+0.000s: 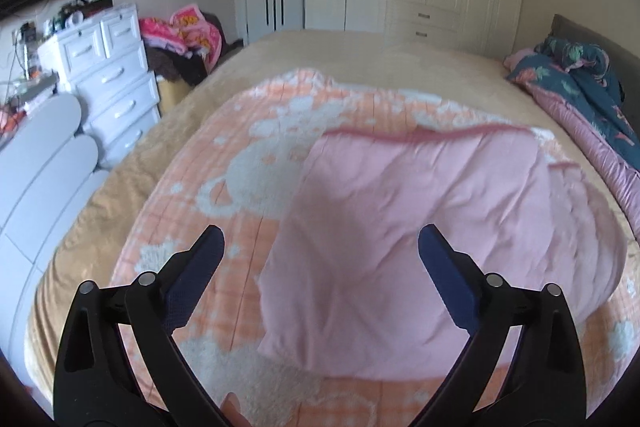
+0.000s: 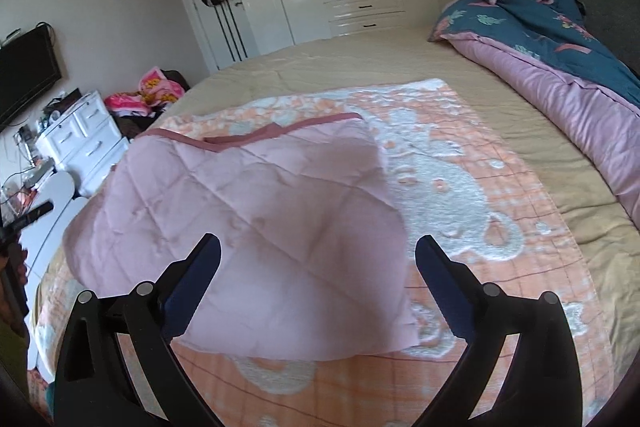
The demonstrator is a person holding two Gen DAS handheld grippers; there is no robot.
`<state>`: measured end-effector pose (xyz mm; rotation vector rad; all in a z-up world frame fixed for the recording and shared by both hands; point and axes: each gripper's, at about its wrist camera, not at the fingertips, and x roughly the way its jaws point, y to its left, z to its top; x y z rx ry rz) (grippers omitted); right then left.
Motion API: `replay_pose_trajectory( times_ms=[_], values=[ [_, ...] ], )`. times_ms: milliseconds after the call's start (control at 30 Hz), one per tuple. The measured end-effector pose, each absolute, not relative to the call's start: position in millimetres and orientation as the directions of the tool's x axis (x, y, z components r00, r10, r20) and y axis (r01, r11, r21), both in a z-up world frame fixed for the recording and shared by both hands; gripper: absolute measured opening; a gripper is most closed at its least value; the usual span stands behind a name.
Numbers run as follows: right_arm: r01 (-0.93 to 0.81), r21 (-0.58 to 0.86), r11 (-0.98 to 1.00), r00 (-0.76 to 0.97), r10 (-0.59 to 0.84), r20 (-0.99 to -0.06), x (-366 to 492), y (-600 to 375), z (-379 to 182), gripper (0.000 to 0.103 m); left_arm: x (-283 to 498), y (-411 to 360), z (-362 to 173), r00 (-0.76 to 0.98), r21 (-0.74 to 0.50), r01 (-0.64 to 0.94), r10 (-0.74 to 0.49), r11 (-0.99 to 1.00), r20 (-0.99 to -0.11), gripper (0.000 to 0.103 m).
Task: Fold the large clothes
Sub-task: 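Pinch and straighten the folded edge of the jacket with both tools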
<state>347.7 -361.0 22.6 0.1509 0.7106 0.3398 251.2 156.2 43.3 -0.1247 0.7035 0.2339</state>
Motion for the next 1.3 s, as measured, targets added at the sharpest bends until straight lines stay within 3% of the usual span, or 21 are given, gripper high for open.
replay_pose_trajectory(
  times_ms=[200,367,467,533,600,633,700,733,767,867,1033,1100,1300],
  values=[
    [-0.235,0.237,0.943,0.683,0.333,-0.65,361,-364,11,0.097,243,180,2,0.704,-0.26,-0.217,-0.034,0.941,-0.71,0.092],
    [-0.237,0.234,0.943,0.646,0.333,-0.687,377,-362,-7,0.097,248,182,-19,0.679,-0.315,-0.218,-0.089,0.924,-0.729,0.092],
    [-0.216,0.226,0.95,0.618,0.312,-0.721,389,-360,-23,0.097,259,173,-27,0.653,-0.275,-0.212,-0.074,0.938,-0.754,0.092],
    [-0.207,0.226,0.952,0.61,0.307,-0.731,393,-359,-30,0.097,261,169,-28,0.655,-0.273,-0.215,-0.069,0.938,-0.752,0.08],
    [-0.208,0.227,0.951,0.611,0.308,-0.729,393,-357,-34,0.097,261,170,-27,0.665,-0.27,-0.227,-0.054,0.936,-0.745,0.057],
    [-0.213,0.227,0.95,0.611,0.311,-0.728,394,-357,-36,0.097,262,169,-26,0.665,-0.264,-0.231,-0.046,0.936,-0.745,0.053],
    [-0.241,0.231,0.942,0.604,0.332,-0.724,394,-355,-40,0.077,263,167,-24,0.666,-0.266,-0.227,-0.05,0.937,-0.744,0.035],
    [-0.26,0.241,0.935,0.596,0.352,-0.721,394,-354,-40,0.057,264,164,-21,0.671,-0.265,-0.221,-0.051,0.939,-0.74,0.031],
    [-0.27,0.235,0.934,0.605,0.355,-0.713,391,-352,-41,0.045,264,163,-18,0.677,-0.262,-0.216,-0.049,0.94,-0.734,0.025],
    [-0.304,0.19,0.933,0.654,0.35,-0.671,380,-344,-27,0.023,265,162,-7,0.703,-0.261,-0.212,-0.038,0.942,-0.71,0.017],
    [-0.273,0.189,0.943,0.748,0.331,-0.575,391,-345,25,0.01,284,168,24,0.749,-0.267,-0.223,-0.011,0.938,-0.663,0.015],
    [-0.259,0.234,0.937,0.746,0.348,-0.568,411,-348,34,0.01,295,172,31,0.753,-0.275,-0.237,-0.003,0.932,-0.658,0.015],
    [-0.187,0.189,0.964,0.728,0.266,-0.632,454,-339,17,0.01,329,169,26,0.724,-0.216,-0.282,0.06,0.935,-0.687,0.015]
  ],
)
